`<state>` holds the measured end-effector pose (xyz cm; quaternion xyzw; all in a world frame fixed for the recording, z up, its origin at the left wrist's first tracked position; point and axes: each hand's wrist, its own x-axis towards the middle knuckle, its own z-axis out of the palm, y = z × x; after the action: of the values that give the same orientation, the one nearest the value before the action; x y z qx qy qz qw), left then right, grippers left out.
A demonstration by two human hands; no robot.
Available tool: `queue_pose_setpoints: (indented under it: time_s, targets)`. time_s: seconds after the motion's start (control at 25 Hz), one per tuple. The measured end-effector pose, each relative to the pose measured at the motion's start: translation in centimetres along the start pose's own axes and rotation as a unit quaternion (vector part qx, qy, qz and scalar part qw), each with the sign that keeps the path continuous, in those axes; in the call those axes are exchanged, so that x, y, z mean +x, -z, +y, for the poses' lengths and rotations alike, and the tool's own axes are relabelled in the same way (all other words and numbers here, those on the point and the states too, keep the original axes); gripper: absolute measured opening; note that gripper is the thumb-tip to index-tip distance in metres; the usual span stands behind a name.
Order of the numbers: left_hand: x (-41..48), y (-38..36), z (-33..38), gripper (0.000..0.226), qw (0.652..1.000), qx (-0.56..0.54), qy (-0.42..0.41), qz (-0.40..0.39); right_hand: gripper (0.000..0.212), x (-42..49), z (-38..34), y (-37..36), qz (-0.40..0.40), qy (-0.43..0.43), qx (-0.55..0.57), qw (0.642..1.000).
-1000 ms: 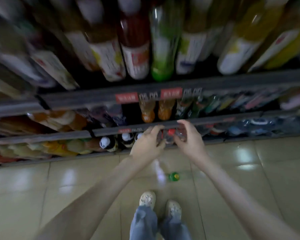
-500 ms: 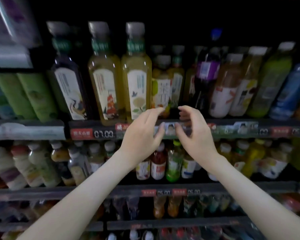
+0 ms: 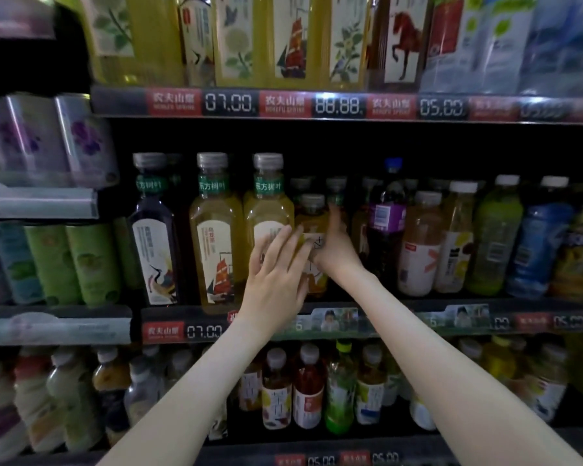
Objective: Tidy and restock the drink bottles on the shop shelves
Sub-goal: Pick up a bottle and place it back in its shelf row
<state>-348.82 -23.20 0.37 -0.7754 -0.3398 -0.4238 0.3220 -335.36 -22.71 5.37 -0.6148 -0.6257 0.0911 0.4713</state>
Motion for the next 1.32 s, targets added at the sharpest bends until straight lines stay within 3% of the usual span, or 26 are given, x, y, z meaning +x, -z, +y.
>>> queue_pose_setpoints:
  time_s: [0.12, 0.24, 0.4, 0.52, 0.64, 0.84, 0.96, 1.08, 1.32]
  targets:
    - [-0.4, -0.2, 0.2, 0.055, 1.0, 0.01, 0.004, -0.014, 0.076, 0.6, -0.1, -0.3, 0.002, -0.03, 0.019, 0.999]
    - [-0.3, 0.0, 0.8, 0.062, 0.999, -0.013, 0.029, -0.002, 0.087, -0.9, 0.2, -0.2, 0.026, 0.005, 0.082, 0.996]
    - [0.6, 1.1, 1.9, 0.08, 0.991, -0.123, 0.041, -0.021, 0.08, -3.9, 1.0, 0.9, 0.039, 0.073, 0.12, 0.989]
    - [1.7, 2.2, 2.6, 0.072, 0.975, -0.215, 0.052, -0.006, 0.064, -5.0, 1.3, 2.1, 0.035, 0.084, 0.148, 0.985]
    - [3.9, 3.0, 1.6, 0.05, 0.976, -0.213, 0.047, 0.025, 0.062, -5.1, 1.6, 2.7, 0.02, 0.124, 0.101, 0.987]
    - [6.3, 4.3, 0.4, 0.055, 0.989, -0.122, 0.021, -0.076, 0.072, -4.9, 1.7, 4.7, -0.044, 0.174, 0.007, 0.984]
    - [6.3, 4.8, 0.7, 0.055, 0.985, -0.143, 0.034, -0.095, 0.102, -3.1, 3.2, 7.9, 0.052, 0.13, -0.122, 0.983]
    - [6.1, 5.0, 1.5, 0.054, 0.981, -0.142, 0.041, -0.122, 0.107, -1.2, 3.5, 9.5, 0.162, 0.081, -0.166, 0.969]
    - [5.7, 5.8, 2.7, 0.051, 0.988, -0.094, 0.034, -0.118, 0.109, 1.5, 3.0, 9.3, 0.133, 0.006, -0.215, 0.967]
